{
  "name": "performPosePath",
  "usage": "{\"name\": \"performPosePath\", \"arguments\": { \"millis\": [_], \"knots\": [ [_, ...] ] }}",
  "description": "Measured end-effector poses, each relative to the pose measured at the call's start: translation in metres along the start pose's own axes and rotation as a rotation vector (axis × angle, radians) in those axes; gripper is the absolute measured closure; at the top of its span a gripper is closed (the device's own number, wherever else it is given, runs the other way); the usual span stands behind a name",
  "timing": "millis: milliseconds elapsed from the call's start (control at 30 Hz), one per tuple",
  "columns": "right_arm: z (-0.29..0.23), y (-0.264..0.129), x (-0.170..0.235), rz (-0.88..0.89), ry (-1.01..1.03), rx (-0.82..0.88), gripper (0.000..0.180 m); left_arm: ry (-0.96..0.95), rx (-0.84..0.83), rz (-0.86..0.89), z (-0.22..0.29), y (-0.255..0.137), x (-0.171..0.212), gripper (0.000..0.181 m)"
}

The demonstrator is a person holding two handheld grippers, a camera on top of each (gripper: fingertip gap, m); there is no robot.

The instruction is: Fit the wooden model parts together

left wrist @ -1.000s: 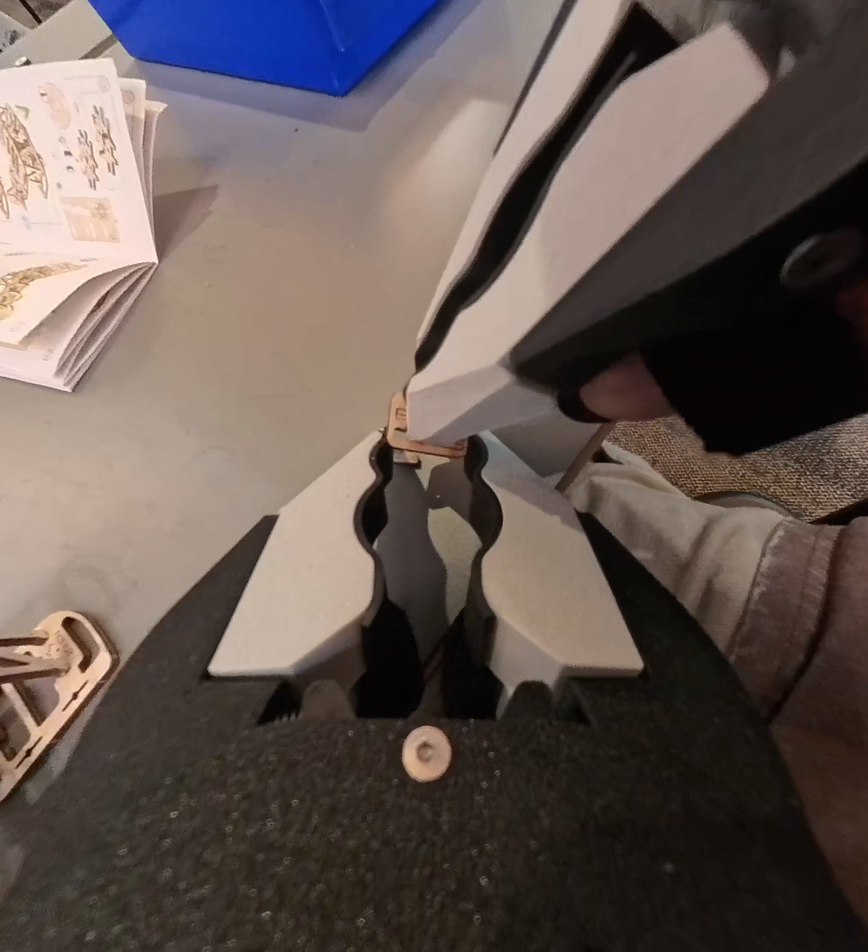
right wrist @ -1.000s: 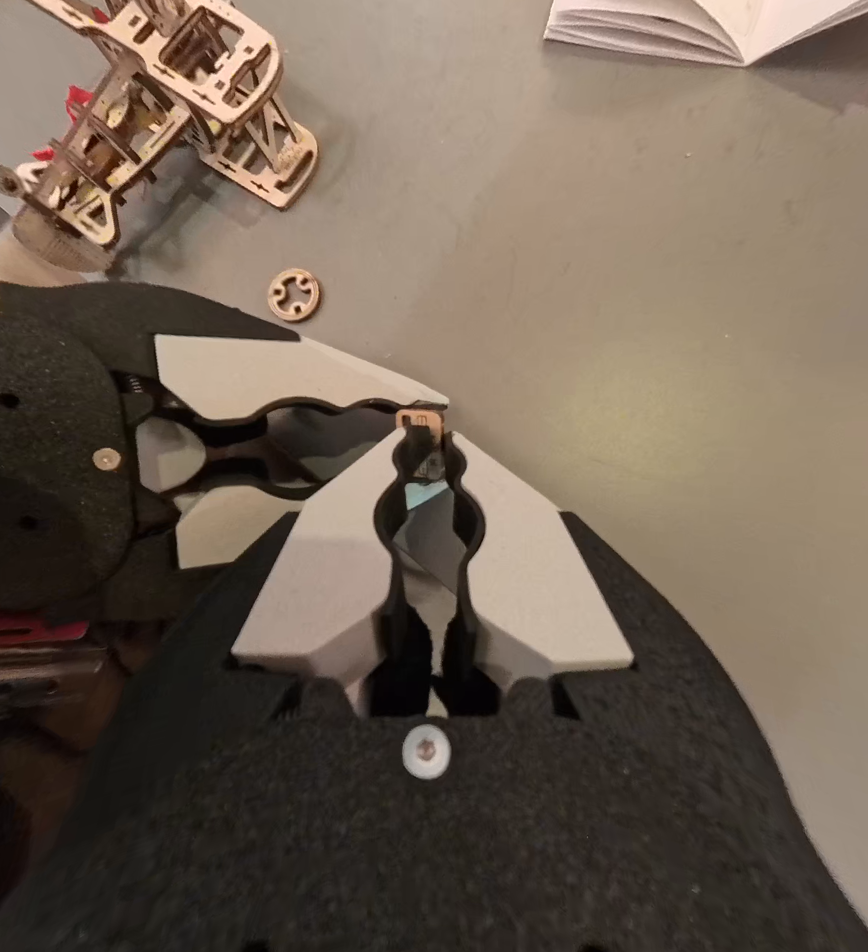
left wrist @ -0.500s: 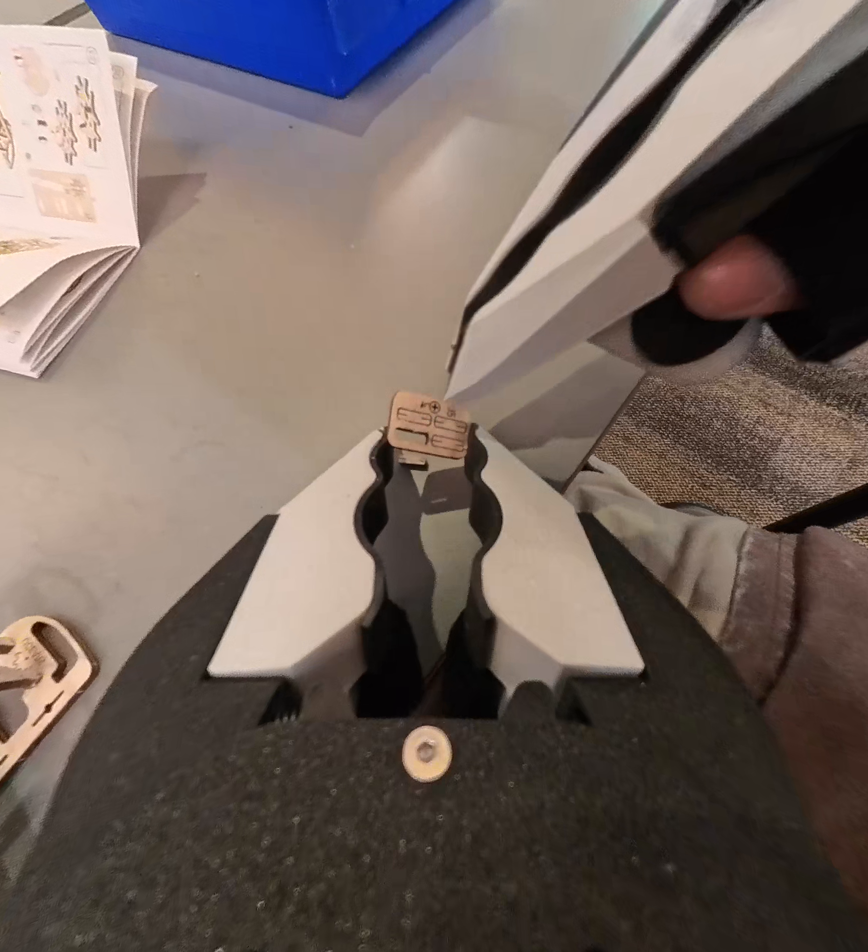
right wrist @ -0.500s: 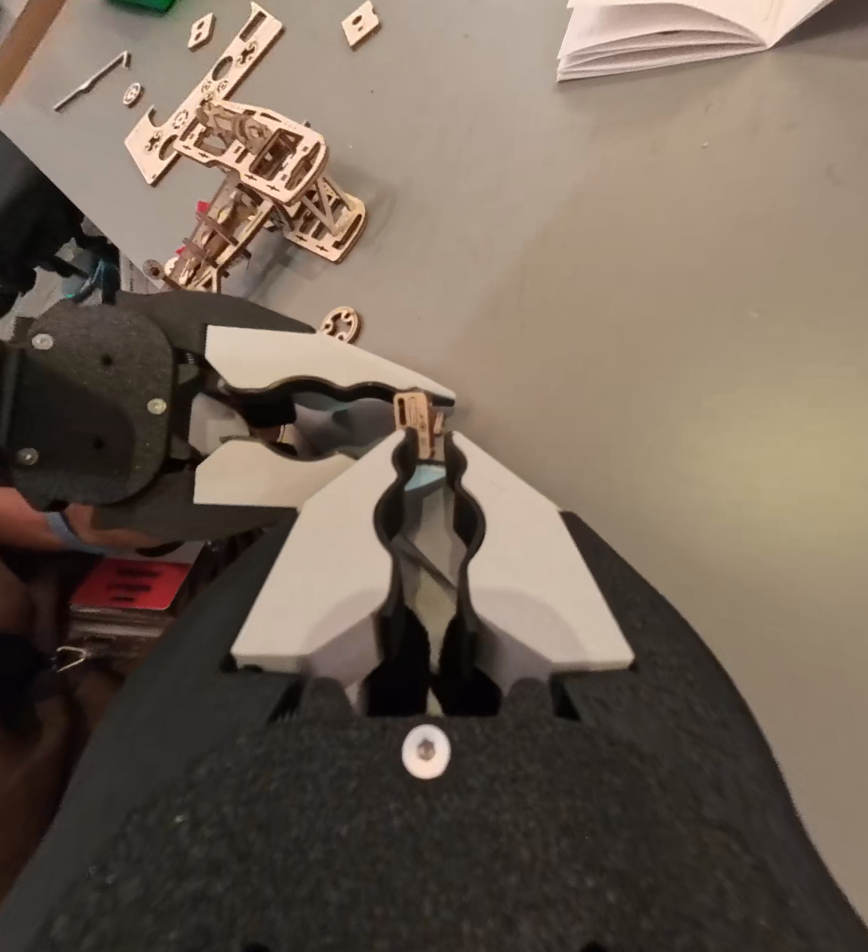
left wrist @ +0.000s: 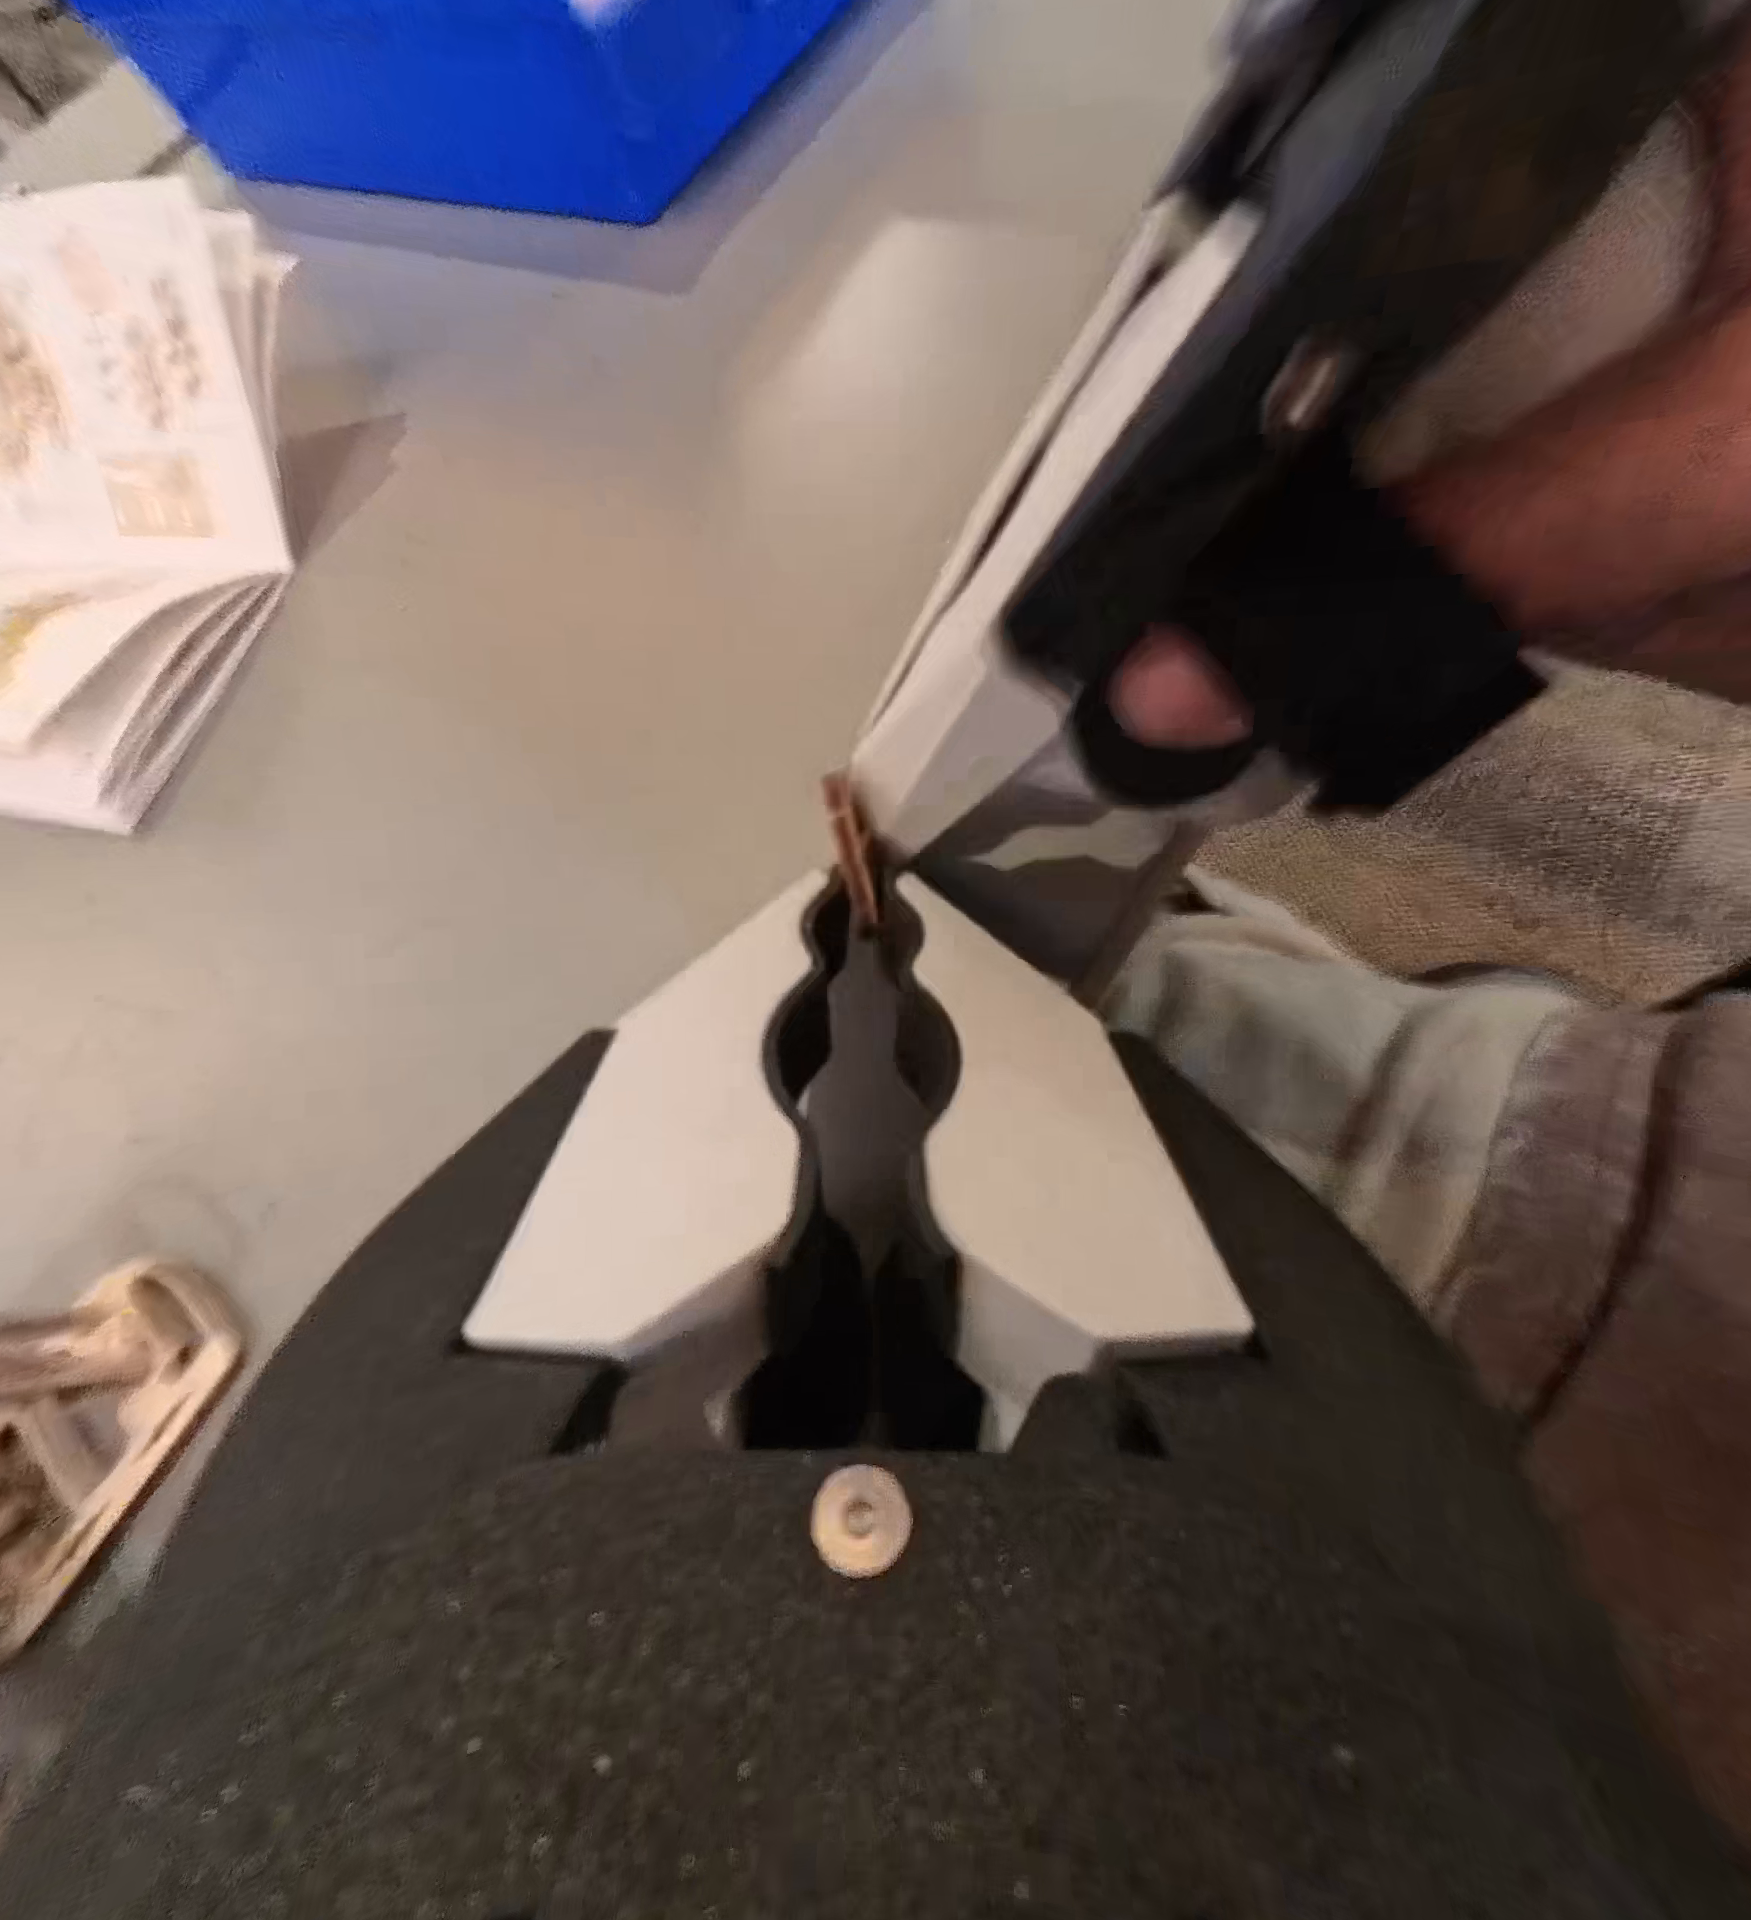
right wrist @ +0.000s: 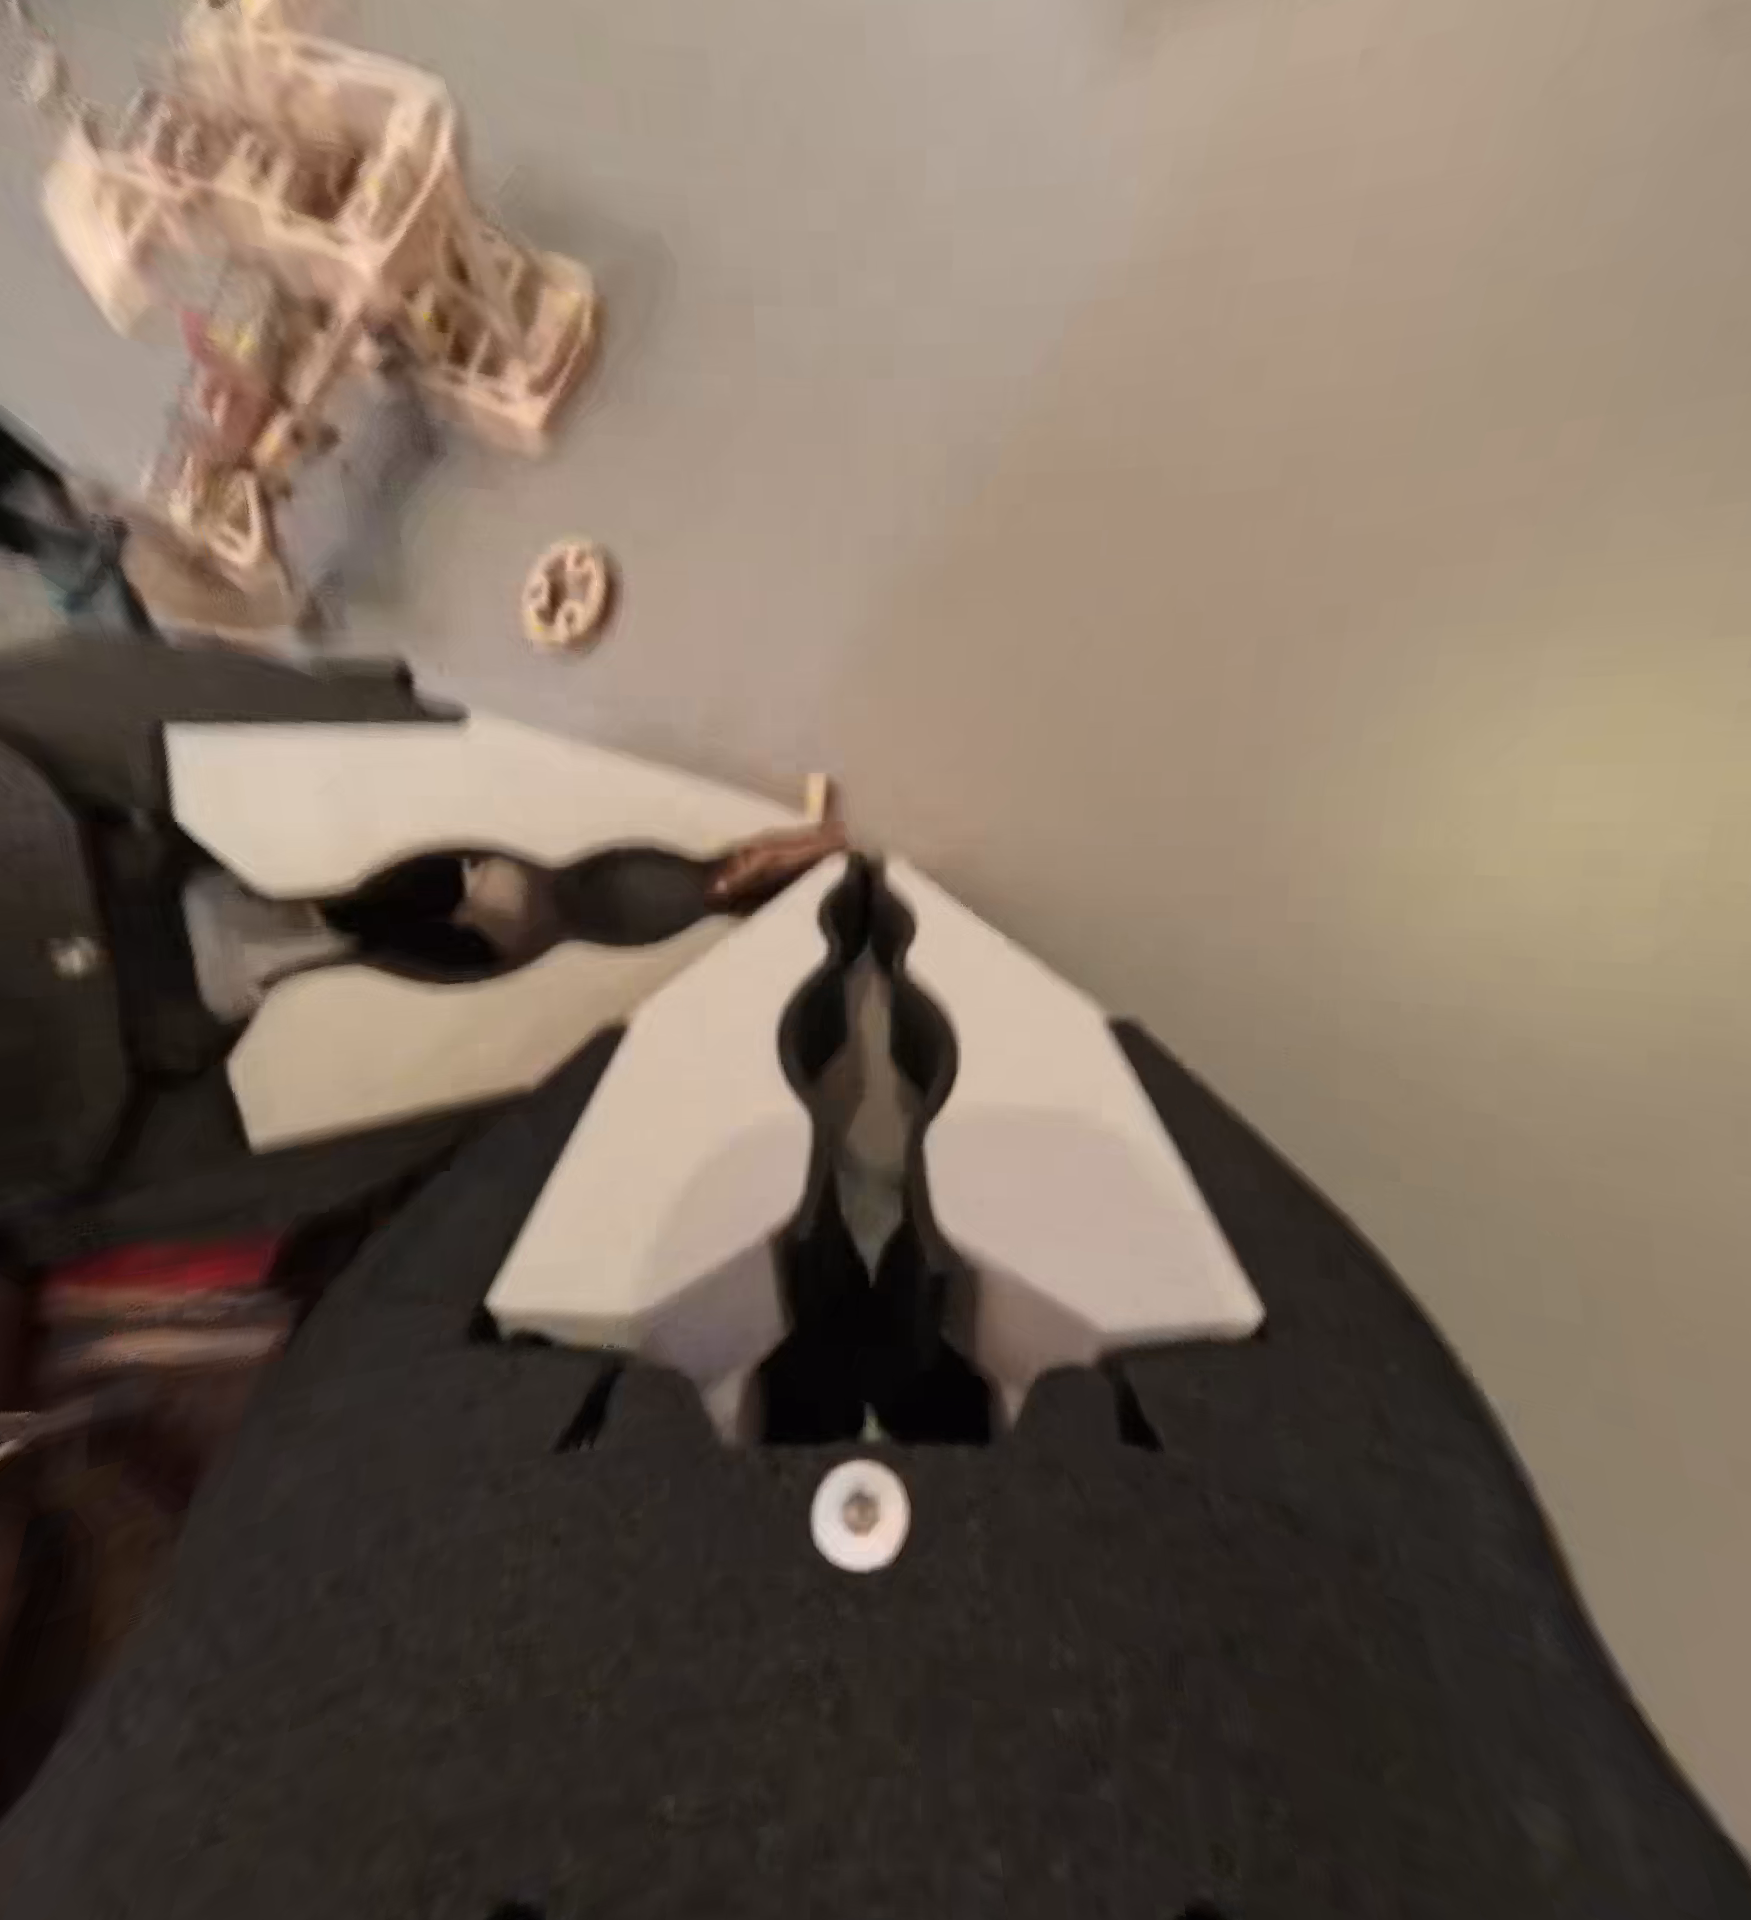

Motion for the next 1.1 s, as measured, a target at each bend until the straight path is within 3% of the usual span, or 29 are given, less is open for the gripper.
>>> {"name": "performPosePath", "arguments": {
  "millis": [67, 133, 200, 267, 433, 500, 667, 1100],
  "knots": [
    [-0.001, -0.002, -0.001, 0.048, -0.013, 0.002, 0.18, 0.04, -0.065, 0.004, 0.001, -0.001, 0.002, 0.179],
    [0.007, -0.009, -0.003, 0.081, 0.089, -0.079, 0.18, -0.025, -0.02, -0.009, -0.003, -0.002, 0.002, 0.179],
    [0.017, -0.016, -0.006, 0.082, 0.061, -0.007, 0.18, -0.078, 0.013, -0.008, -0.007, -0.003, 0.003, 0.179],
    [0.006, -0.019, -0.014, 0.133, 0.069, -0.112, 0.18, -0.122, 0.084, 0.018, -0.007, -0.003, 0.0, 0.179],
    [0.005, -0.041, -0.025, 0.3, 0.074, -0.294, 0.176, -0.65, 0.446, 0.117, -0.021, -0.008, -0.007, 0.18],
    [0.007, -0.048, -0.026, 0.337, 0.113, -0.341, 0.176, -0.738, 0.496, 0.143, -0.028, -0.009, -0.003, 0.18],
    [-0.004, -0.02, -0.02, 0.275, 0.198, -0.378, 0.175, -0.908, 0.638, 0.211, -0.024, -0.007, -0.001, 0.18],
    [-0.003, -0.009, -0.021, 0.337, 0.339, -0.426, 0.176, -0.935, 0.599, 0.274, -0.03, -0.002, 0.001, 0.179]
  ]
}}
Point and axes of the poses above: each gripper's, where its closed fingertips meet, y out along the fingers, x out of its underside, z = x × y across the jaws, the point moved 5 cm from there along -y, back along the fingers, and after that the axes turned 4 degrees about -z, right-handed, at the moved point
